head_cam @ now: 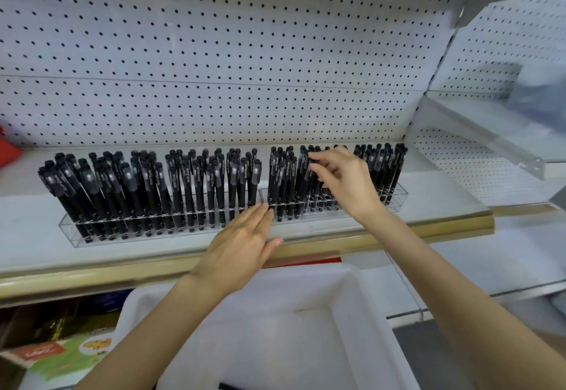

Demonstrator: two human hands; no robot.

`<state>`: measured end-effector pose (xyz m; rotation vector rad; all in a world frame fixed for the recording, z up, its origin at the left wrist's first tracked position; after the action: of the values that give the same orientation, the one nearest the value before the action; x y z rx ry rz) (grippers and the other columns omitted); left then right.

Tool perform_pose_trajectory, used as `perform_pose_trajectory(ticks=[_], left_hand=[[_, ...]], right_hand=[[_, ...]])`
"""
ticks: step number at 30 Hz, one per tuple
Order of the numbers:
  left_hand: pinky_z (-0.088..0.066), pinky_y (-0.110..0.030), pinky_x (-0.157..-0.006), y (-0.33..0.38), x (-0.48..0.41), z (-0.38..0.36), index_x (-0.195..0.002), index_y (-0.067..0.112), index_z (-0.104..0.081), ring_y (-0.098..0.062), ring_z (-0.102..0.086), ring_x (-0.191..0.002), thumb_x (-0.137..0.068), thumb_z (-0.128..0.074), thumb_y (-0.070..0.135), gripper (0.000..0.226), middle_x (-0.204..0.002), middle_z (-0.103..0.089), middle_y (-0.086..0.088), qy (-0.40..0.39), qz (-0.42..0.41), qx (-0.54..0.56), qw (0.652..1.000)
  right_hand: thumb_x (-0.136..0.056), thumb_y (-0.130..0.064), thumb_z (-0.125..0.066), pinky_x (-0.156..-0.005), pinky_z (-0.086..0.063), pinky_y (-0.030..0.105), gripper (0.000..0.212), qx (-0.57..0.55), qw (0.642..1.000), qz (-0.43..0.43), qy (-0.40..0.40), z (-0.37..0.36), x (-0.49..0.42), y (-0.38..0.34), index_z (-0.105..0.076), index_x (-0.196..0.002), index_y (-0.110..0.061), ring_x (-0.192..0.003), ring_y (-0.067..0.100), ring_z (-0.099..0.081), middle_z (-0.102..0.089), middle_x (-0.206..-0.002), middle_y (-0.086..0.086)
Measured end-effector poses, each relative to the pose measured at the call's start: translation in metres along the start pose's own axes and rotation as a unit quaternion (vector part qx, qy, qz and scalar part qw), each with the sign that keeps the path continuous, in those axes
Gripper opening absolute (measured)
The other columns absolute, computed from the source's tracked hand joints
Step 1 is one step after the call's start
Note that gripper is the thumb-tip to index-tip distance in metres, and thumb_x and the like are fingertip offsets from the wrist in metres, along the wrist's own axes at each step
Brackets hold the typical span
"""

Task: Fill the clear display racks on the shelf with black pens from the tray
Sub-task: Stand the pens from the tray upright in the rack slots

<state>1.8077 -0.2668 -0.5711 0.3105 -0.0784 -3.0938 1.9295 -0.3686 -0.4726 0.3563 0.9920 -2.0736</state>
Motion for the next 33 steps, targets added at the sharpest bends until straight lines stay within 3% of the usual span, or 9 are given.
perform_pose_trajectory(ticks=[4,7,11,16,18,20,24,28,33], left_hand=[[0.009,-0.022,-0.113,0.002,0.002,0.005,-0.152,0.009,-0.019,-0.016,-0.009,-0.148,-0.079,0.009,0.062,0.094,-0.16,-0.014,-0.006,0.005,-0.013,0.033,0.999],[0.019,-0.02,-0.107,0.006,0.011,0.012,-0.153,0.013,-0.01,-0.012,-0.001,-0.148,-0.09,0.0,0.062,0.081,-0.162,-0.005,-0.003,0.019,-0.015,0.032,0.999],[0.017,-0.017,-0.107,0.011,0.035,0.012,-0.154,0.014,-0.008,-0.01,0.0,-0.148,-0.101,-0.023,0.05,0.066,-0.162,-0.005,-0.001,0.009,-0.011,0.053,0.999],[0.01,-0.019,-0.113,-0.004,0.078,-0.004,-0.153,0.012,-0.014,-0.011,-0.004,-0.148,-0.094,-0.014,0.054,0.072,-0.161,-0.011,-0.003,-0.019,0.014,0.052,0.998],[0.008,-0.019,-0.113,-0.012,0.098,-0.007,-0.152,0.011,-0.016,-0.014,-0.008,-0.148,-0.097,-0.018,0.051,0.069,-0.16,-0.014,-0.005,-0.023,0.027,0.045,0.998],[0.008,-0.018,-0.112,-0.021,0.117,-0.009,-0.152,0.009,-0.018,-0.015,-0.009,-0.148,-0.1,-0.026,0.045,0.064,-0.16,-0.015,-0.006,-0.025,0.047,0.063,0.997],[0.005,-0.026,-0.117,-0.039,0.159,-0.021,-0.151,0.008,-0.021,-0.016,-0.009,-0.148,-0.097,-0.022,0.048,0.067,-0.16,-0.015,-0.008,-0.037,0.087,0.063,0.994],[0.002,-0.03,-0.118,-0.053,0.206,-0.034,-0.15,0.009,-0.027,-0.016,-0.013,-0.147,-0.095,-0.024,0.056,0.073,-0.158,-0.022,-0.007,-0.029,0.133,0.077,0.988],[-0.006,-0.037,-0.12,-0.059,0.25,-0.044,-0.149,0.012,-0.032,-0.013,-0.018,-0.145,-0.087,-0.015,0.068,0.085,-0.155,-0.03,-0.006,-0.001,0.169,0.103,0.98]], right_hand=[[-0.093,-0.017,-0.061,-0.085,-0.054,0.034,0.038,0.016,1.0,-0.002,-0.024,0.002,0.005,-0.004,-0.058,-0.131,-0.017,-0.075,0.015,-0.061,-0.054,-0.087,-0.006],[-0.093,-0.016,-0.061,-0.088,-0.052,0.035,0.044,0.013,0.999,0.0,-0.032,0.006,0.013,-0.011,-0.052,-0.136,-0.018,-0.074,0.017,-0.058,-0.056,-0.087,-0.002],[-0.092,-0.016,-0.062,-0.088,-0.053,0.033,0.041,-0.001,0.999,0.002,-0.042,0.003,0.038,-0.024,-0.056,-0.133,-0.015,-0.069,0.011,-0.058,-0.057,-0.086,-0.001],[-0.093,-0.018,-0.062,-0.069,-0.04,0.008,0.036,0.001,0.994,-0.002,-0.113,-0.031,0.089,-0.036,-0.06,-0.129,-0.019,-0.067,0.0,-0.054,-0.055,-0.087,-0.007],[-0.093,-0.02,-0.062,-0.066,-0.04,0.007,0.031,-0.009,0.989,-0.025,-0.143,-0.047,0.111,-0.034,-0.064,-0.124,-0.02,-0.066,0.001,-0.055,-0.057,-0.088,-0.006],[-0.092,-0.022,-0.063,-0.067,-0.043,0.016,0.027,-0.017,0.982,-0.053,-0.18,-0.066,0.136,-0.028,-0.067,-0.118,-0.019,-0.068,0.006,-0.058,-0.06,-0.089,-0.003],[-0.092,-0.033,-0.061,-0.08,-0.045,0.025,0.029,-0.009,0.943,-0.125,-0.309,-0.116,0.197,-0.009,-0.066,-0.118,-0.02,-0.086,0.016,-0.059,-0.061,-0.102,-0.001],[-0.09,-0.048,-0.058,-0.085,-0.043,0.024,0.042,0.026,0.868,-0.169,-0.466,-0.156,0.266,0.007,-0.057,-0.122,-0.02,-0.097,0.014,-0.054,-0.055,-0.108,-0.002],[-0.089,-0.053,-0.058,-0.086,-0.041,0.025,0.054,0.04,0.813,-0.201,-0.545,-0.179,0.314,0.013,-0.047,-0.127,-0.016,-0.102,0.016,-0.051,-0.05,-0.112,-0.001]])
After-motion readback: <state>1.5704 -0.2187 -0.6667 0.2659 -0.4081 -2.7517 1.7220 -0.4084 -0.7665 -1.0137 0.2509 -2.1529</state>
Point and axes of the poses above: each hand's wrist, its own x-axis away from the middle knuckle, its own z-axis out of the back of the hand, y = z × x, the point moved 10 cm from there along -x, towards the middle knuckle
